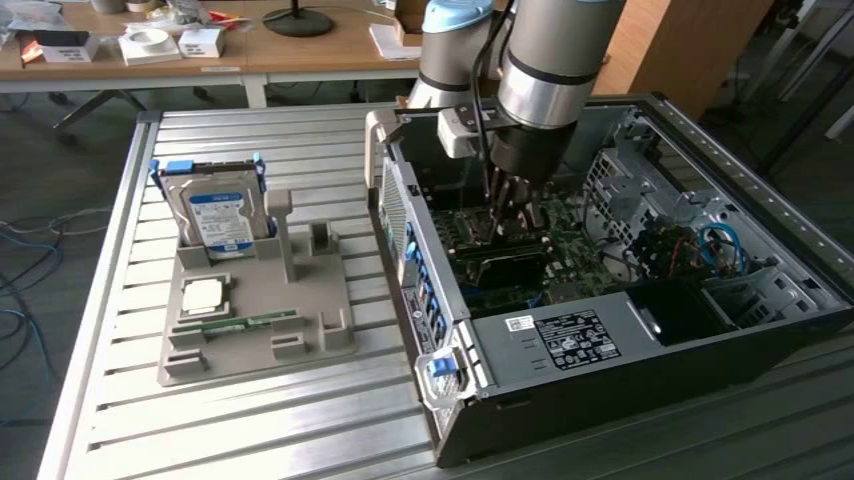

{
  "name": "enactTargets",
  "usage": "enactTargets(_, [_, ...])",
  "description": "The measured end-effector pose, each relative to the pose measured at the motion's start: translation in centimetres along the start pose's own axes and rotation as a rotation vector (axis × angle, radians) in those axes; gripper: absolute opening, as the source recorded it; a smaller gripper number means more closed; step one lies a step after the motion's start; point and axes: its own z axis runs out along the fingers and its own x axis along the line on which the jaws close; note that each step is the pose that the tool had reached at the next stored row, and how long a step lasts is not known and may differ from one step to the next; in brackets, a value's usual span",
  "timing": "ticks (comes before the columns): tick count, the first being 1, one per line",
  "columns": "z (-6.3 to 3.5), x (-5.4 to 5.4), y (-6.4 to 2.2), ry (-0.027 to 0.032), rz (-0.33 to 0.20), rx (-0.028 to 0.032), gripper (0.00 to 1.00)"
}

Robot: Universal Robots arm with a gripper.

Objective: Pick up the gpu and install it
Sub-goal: 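Press down on the gpu until it lock into place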

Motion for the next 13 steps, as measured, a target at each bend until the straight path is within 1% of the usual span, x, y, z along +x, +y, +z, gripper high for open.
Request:
enactTargets(8, [-1.08,-0.03,-0.03,0.0,0.0,0.0,0.11])
enactTargets(13, [-1.14,-0.04,-0.03,-0.0001,0.0,0.0,0.11])
